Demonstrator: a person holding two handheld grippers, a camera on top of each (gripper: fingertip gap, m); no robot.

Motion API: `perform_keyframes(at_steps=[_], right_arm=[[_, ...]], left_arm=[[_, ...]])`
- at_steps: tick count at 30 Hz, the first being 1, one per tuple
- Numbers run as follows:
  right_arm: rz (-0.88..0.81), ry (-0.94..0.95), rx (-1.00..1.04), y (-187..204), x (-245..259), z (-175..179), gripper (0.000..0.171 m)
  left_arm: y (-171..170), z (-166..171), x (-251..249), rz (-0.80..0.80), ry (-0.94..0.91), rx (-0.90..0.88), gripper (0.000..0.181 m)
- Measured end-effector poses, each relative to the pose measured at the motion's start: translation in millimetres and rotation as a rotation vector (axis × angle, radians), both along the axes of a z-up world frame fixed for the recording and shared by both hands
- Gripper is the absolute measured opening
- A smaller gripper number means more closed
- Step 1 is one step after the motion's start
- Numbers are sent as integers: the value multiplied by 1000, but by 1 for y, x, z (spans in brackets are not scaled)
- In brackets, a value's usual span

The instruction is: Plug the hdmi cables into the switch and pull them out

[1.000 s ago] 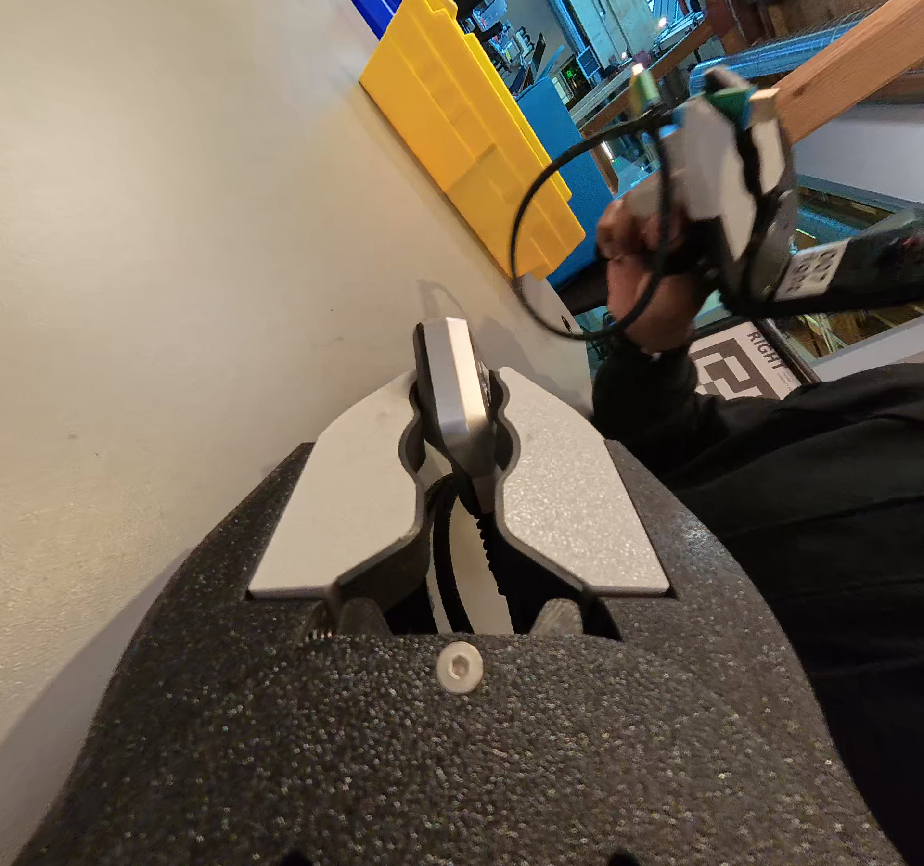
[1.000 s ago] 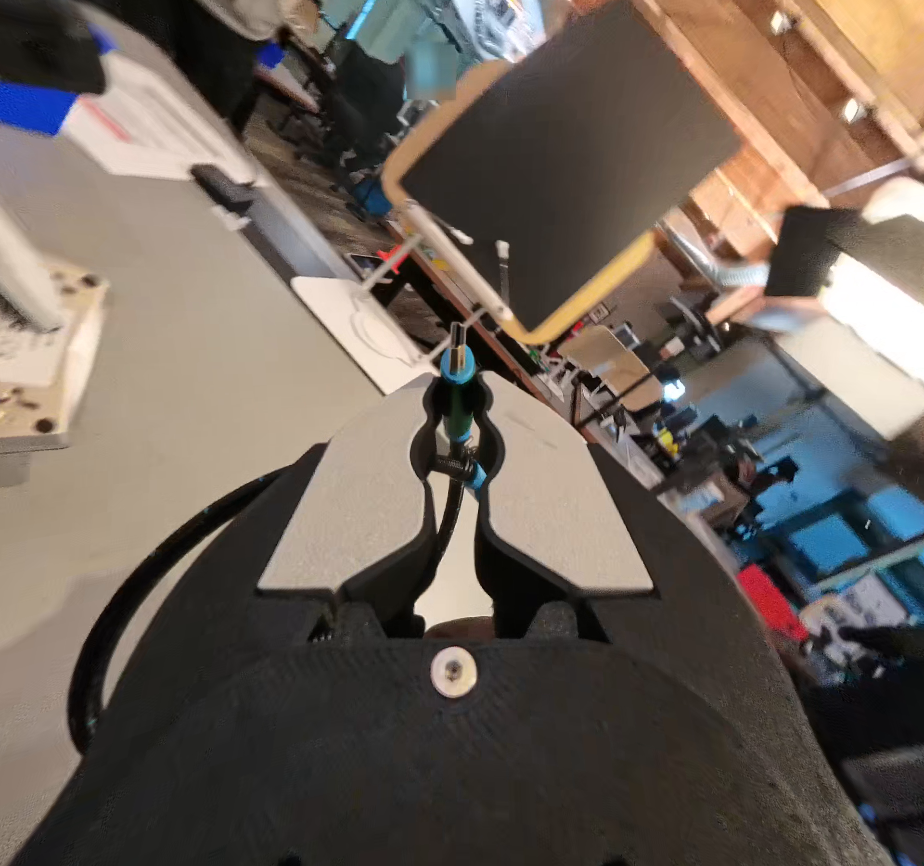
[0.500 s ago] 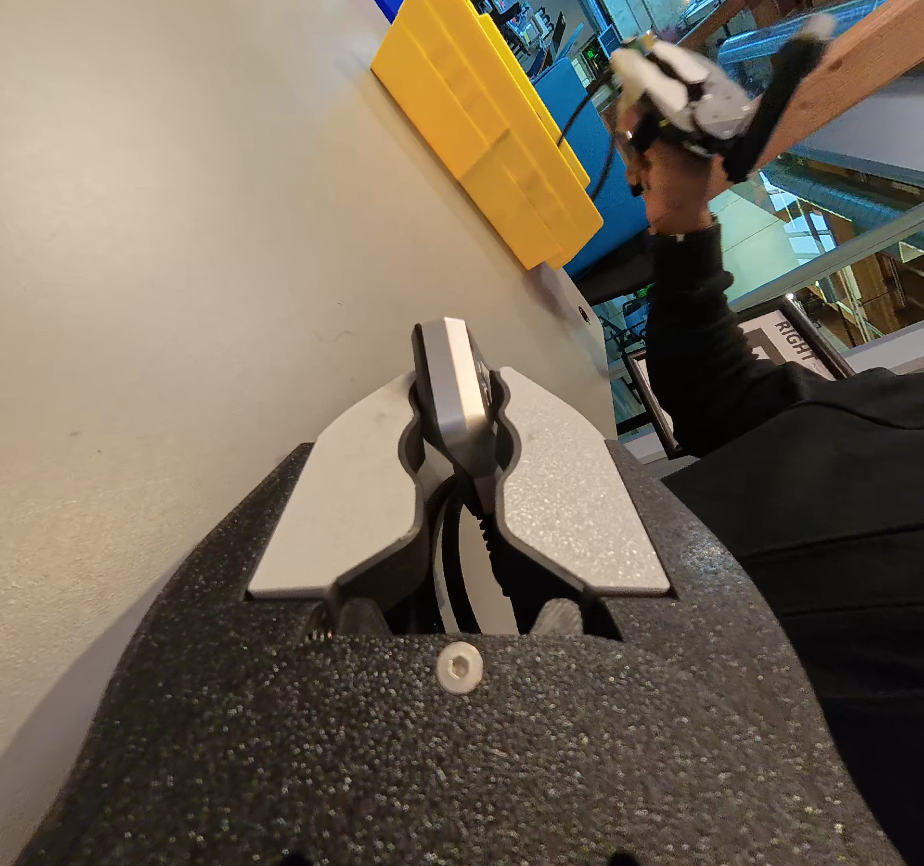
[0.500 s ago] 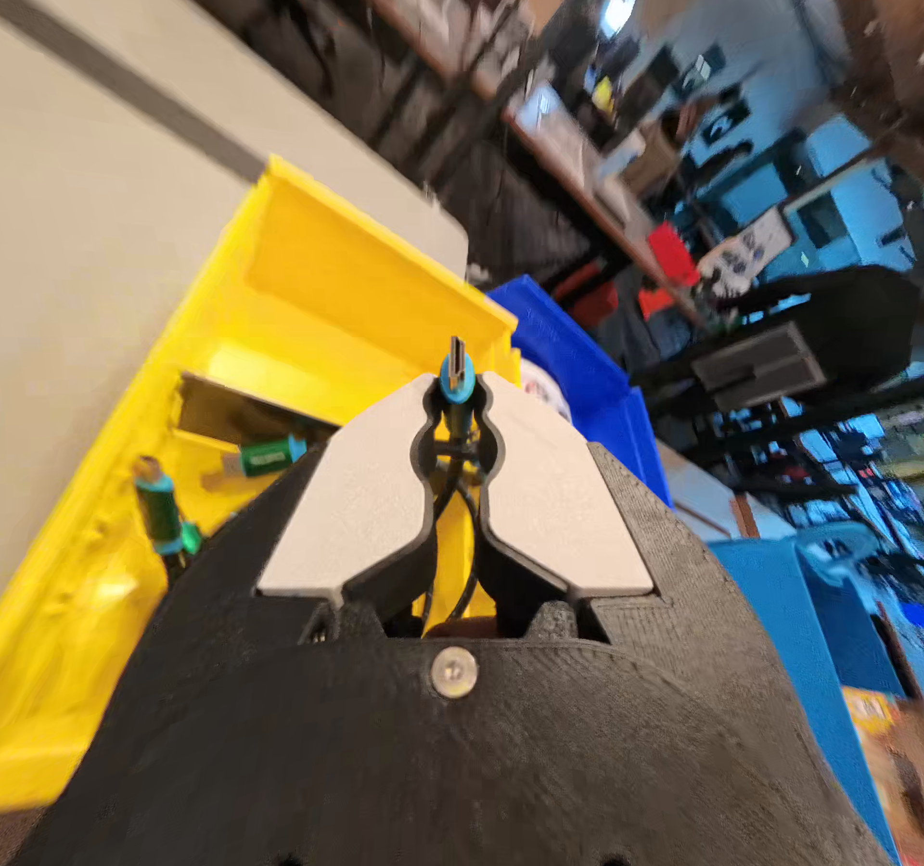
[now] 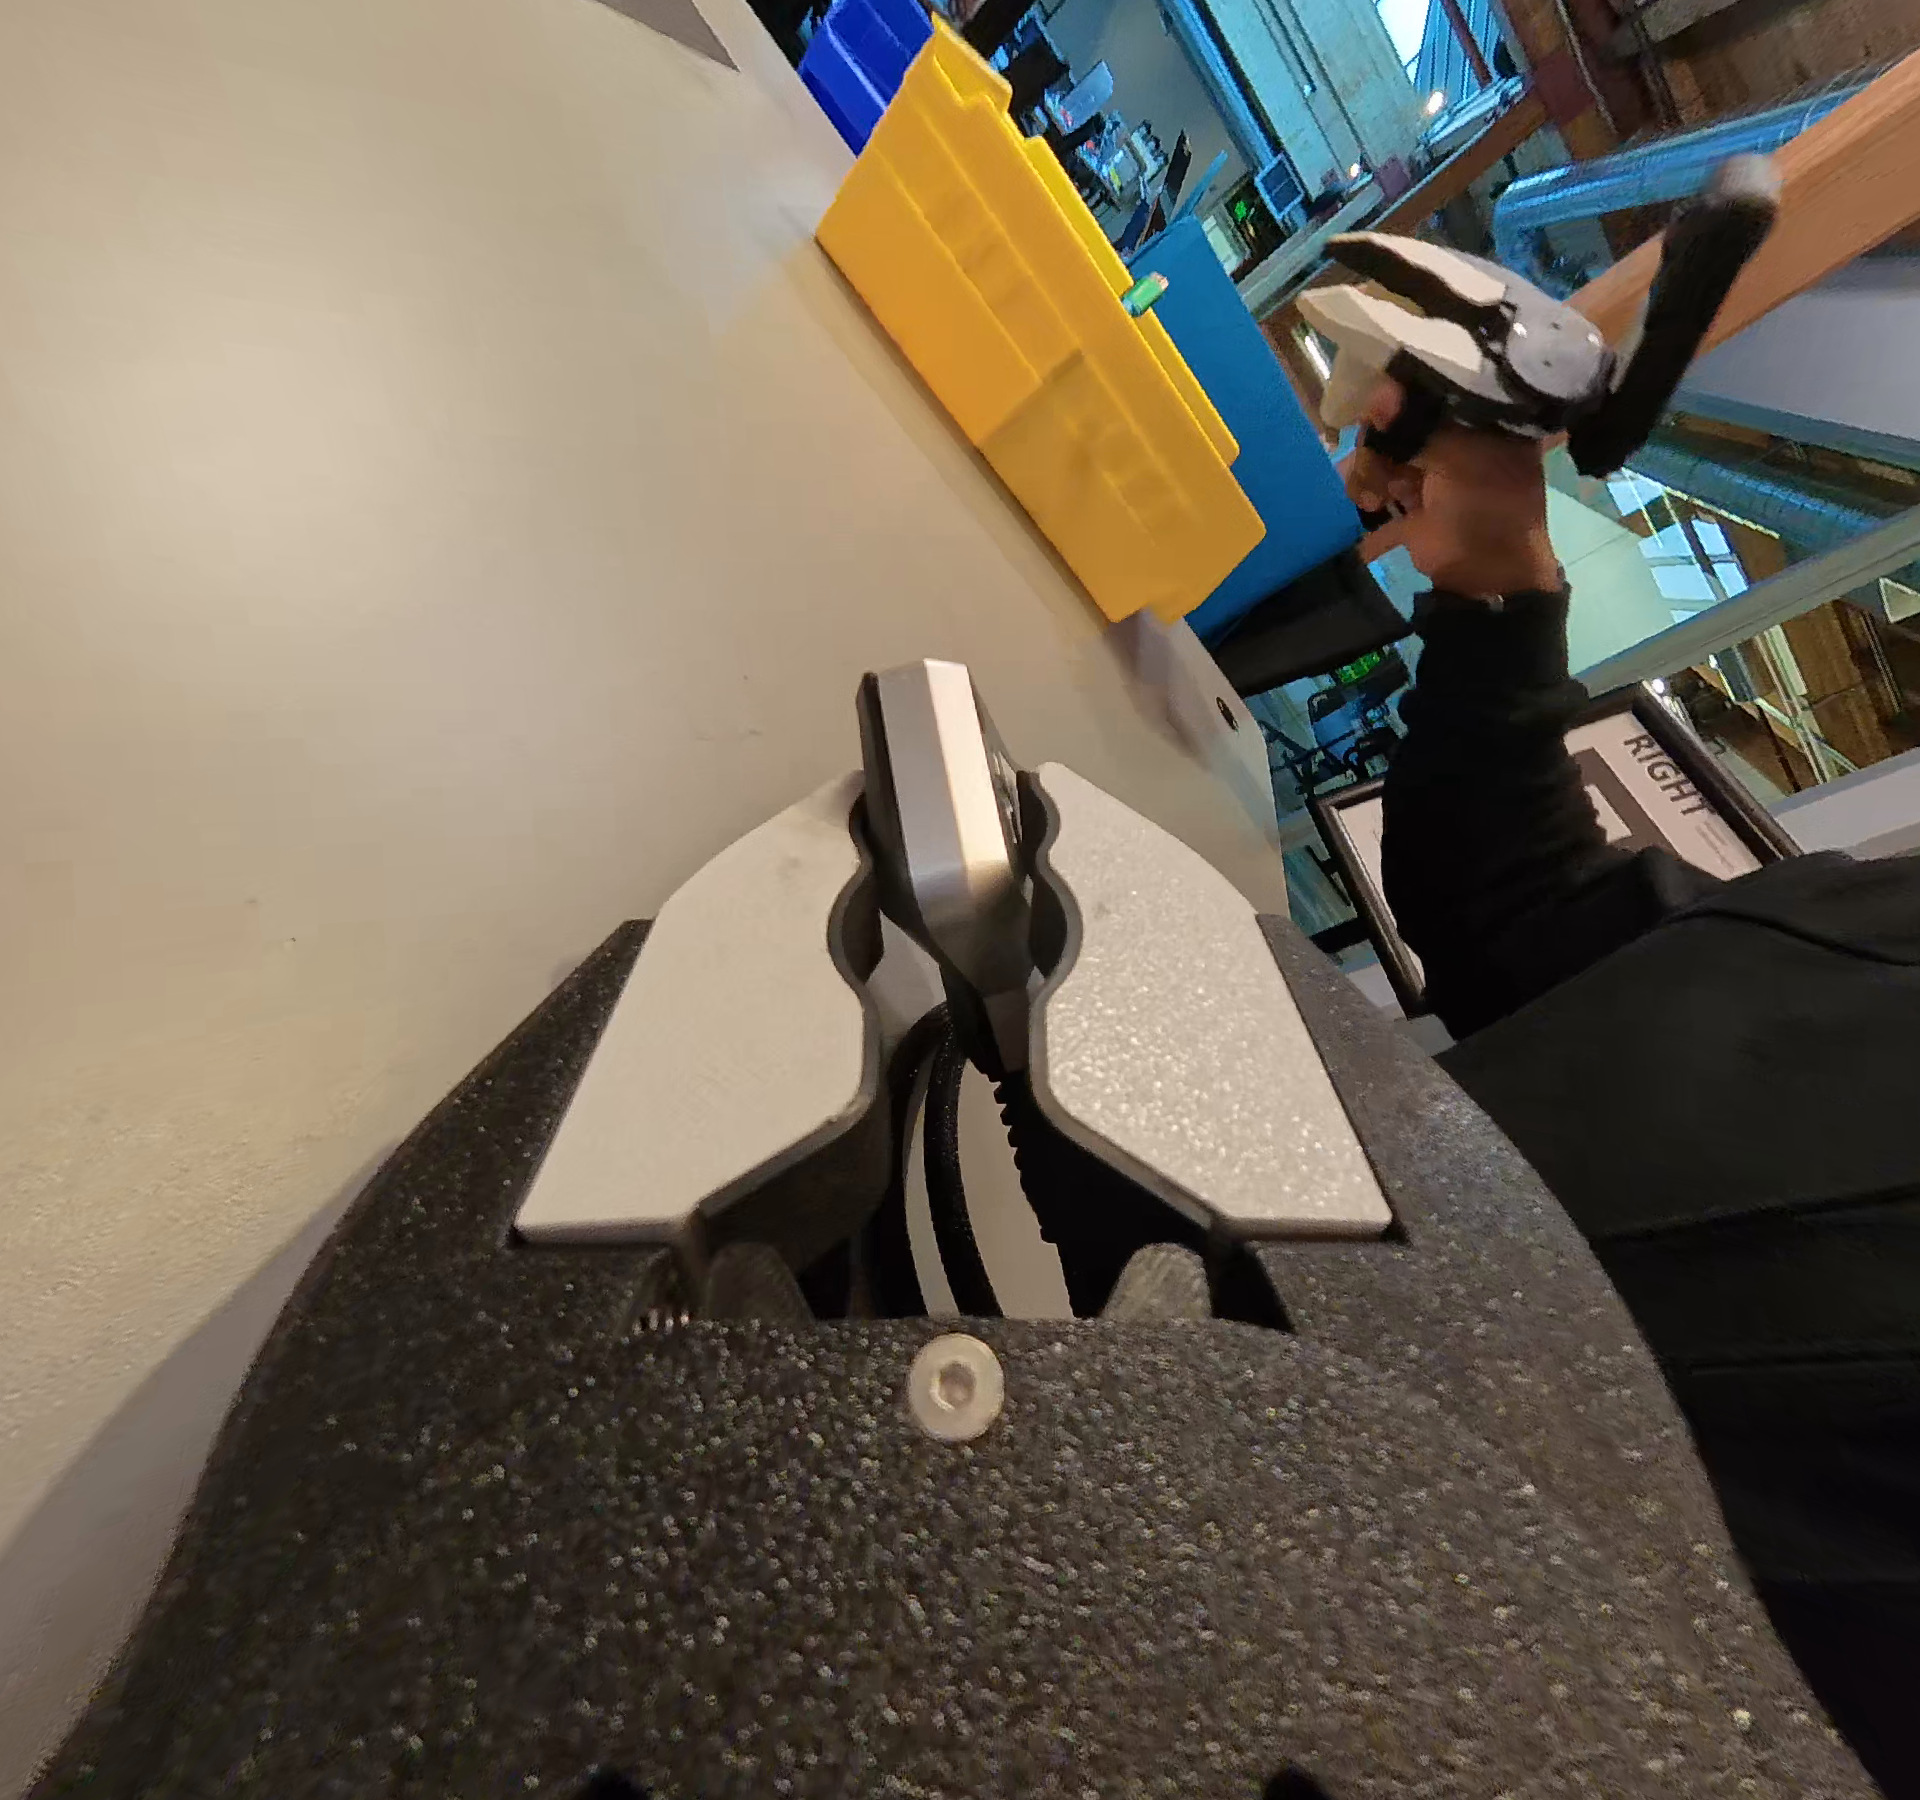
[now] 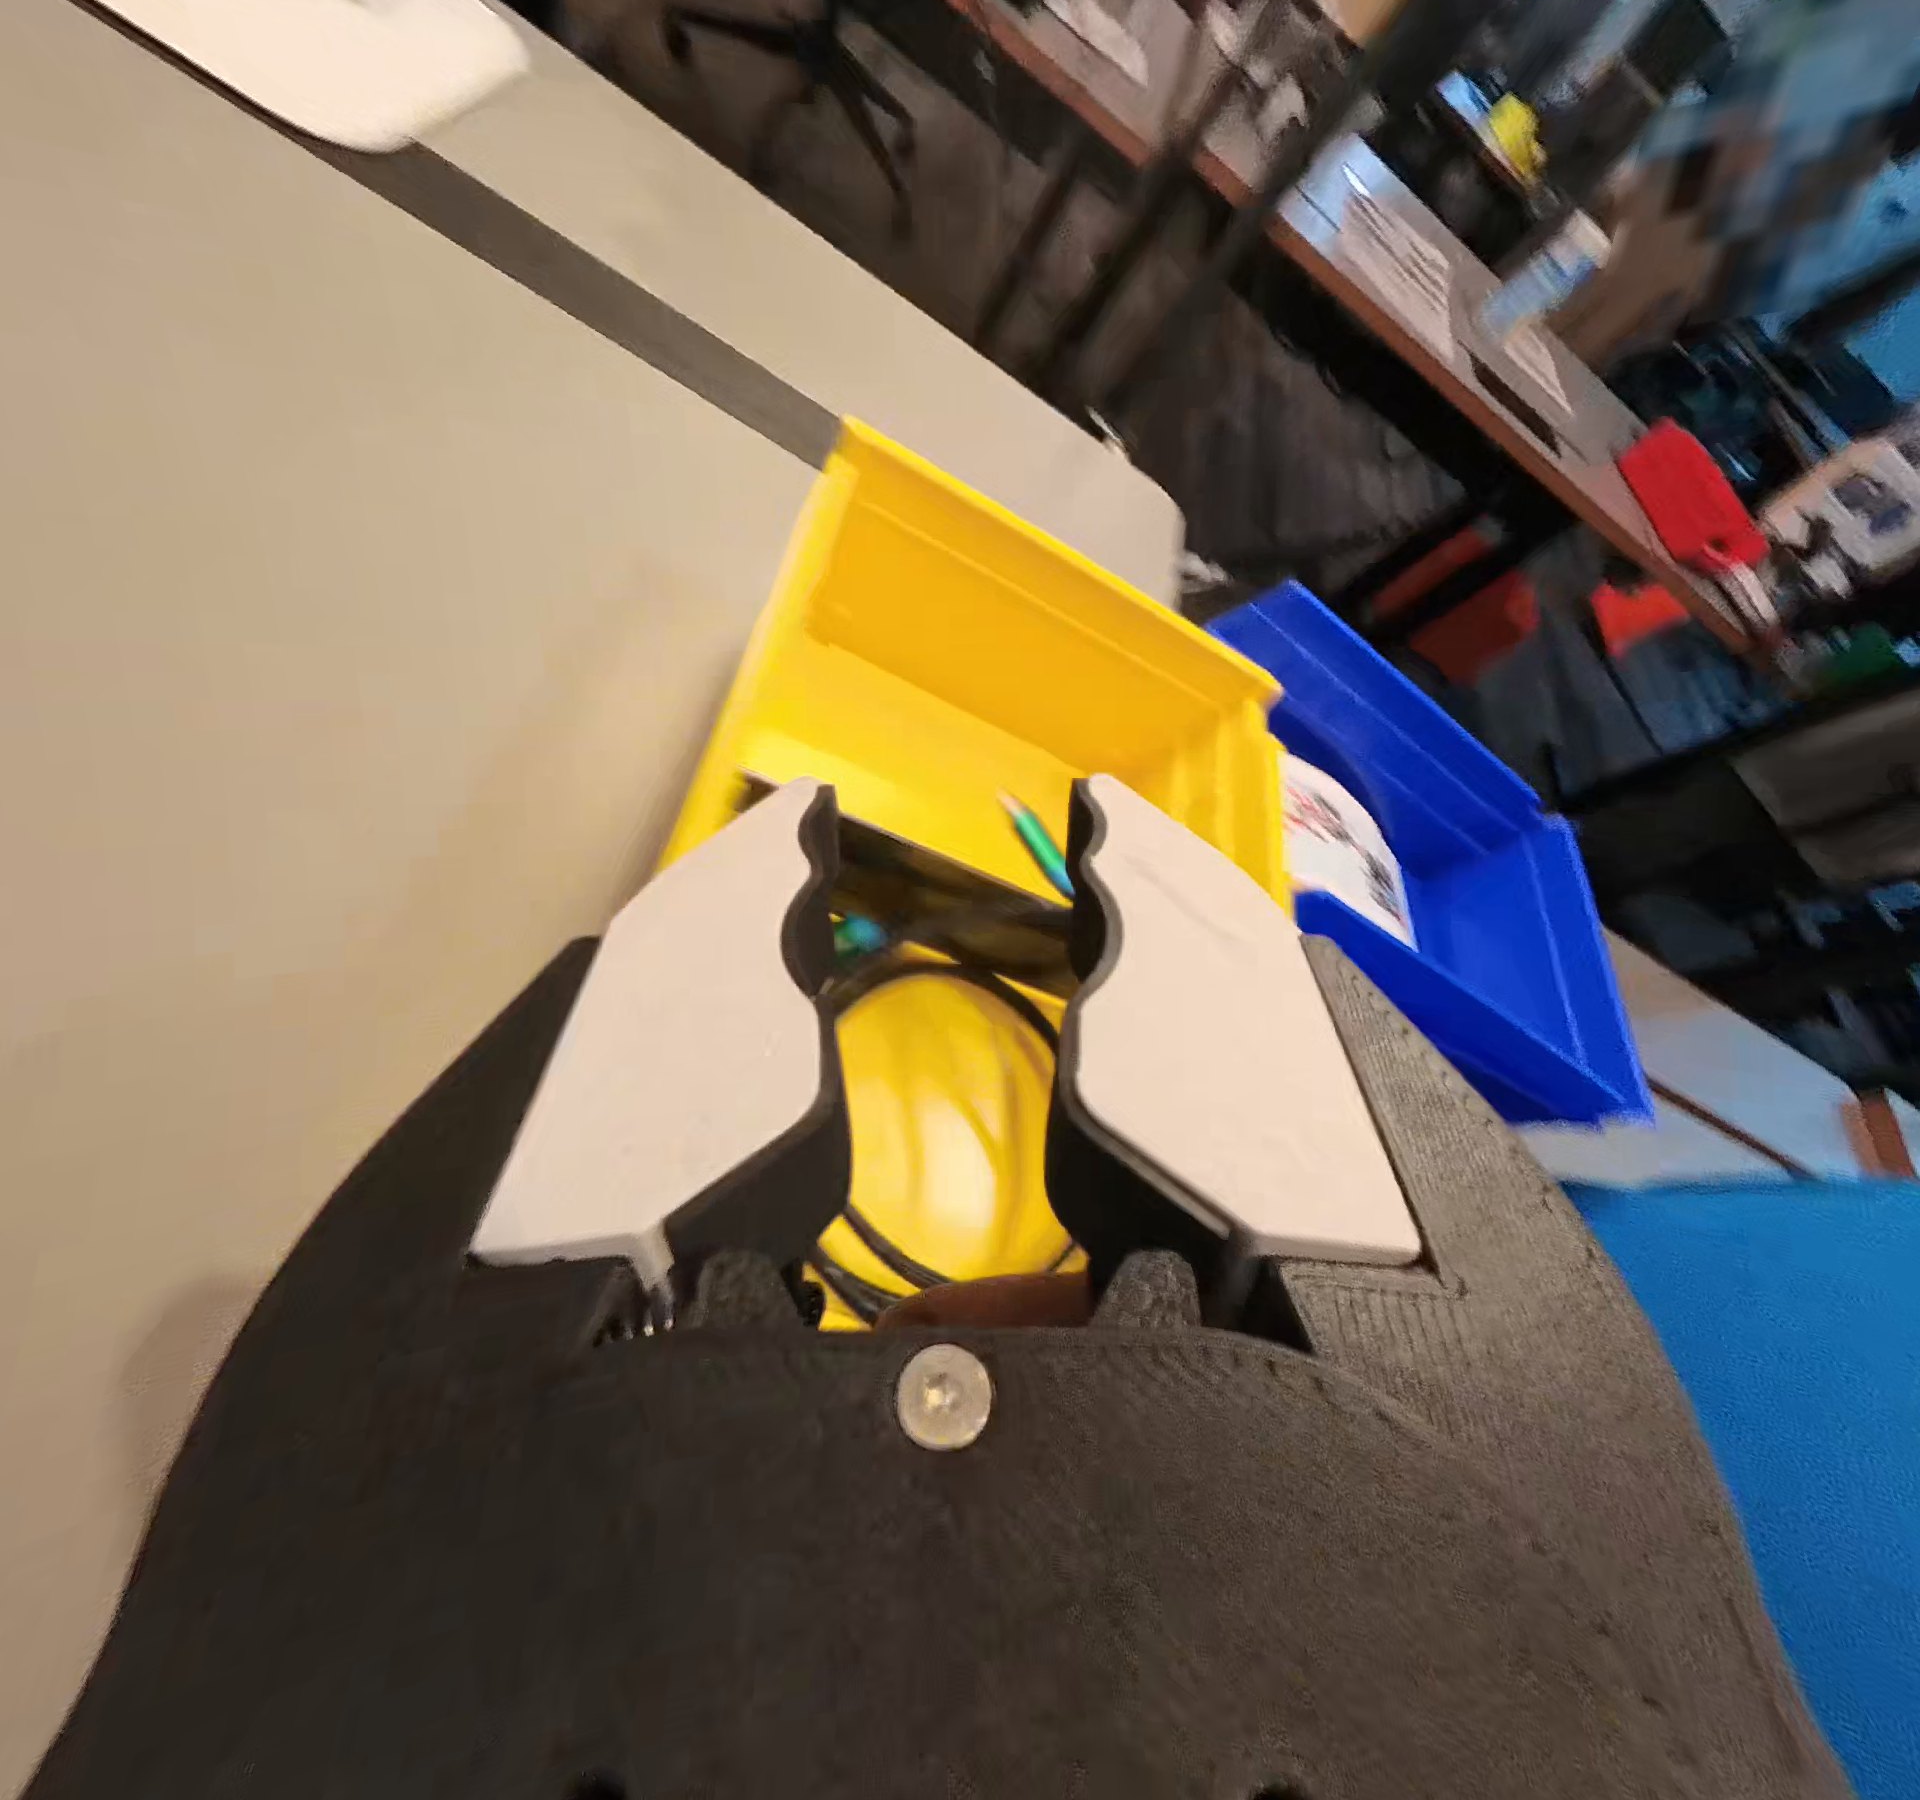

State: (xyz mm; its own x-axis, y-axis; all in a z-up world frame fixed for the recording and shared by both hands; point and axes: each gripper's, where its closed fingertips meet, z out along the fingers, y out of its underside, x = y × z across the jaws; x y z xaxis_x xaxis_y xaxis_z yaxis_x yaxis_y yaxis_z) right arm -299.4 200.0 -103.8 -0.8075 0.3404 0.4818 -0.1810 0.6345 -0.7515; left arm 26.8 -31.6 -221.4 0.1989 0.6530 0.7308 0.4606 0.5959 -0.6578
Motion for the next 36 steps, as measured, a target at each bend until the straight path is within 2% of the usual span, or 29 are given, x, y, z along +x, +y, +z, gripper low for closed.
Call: perform_keyframes(at_steps=[4,10,13,15,18,22,23,24,29,36], right_arm=[[284,-92,-22,-53,101,-3,39],[802,-527,72,-129,298,-78,38],[924,-737,131,-154,371,-105,42],[942,-778,191,-167,399,-122,50],[933,-731,306,-178,421,-150,63],[885,-472,435,-180,415,-184,48],[895,-464,430,-180,416,-184,31],[907,-475,435,-178,417,-184,24],[954,-450,443,-175,414,-183,21],[953,-370,317,-167,380,-156,17]], left_arm=[[-12,11,-2,76,73,6,24],[-33,31,-2,246,211,15,23],[-41,38,0,331,263,-4,23],[-46,44,2,387,305,-20,23],[-55,51,8,476,356,-22,22],[-64,58,15,537,391,-1,22],[-64,59,16,528,390,9,22],[-63,60,16,519,387,19,21],[-64,52,12,489,326,63,23],[-71,33,7,466,189,40,64]])
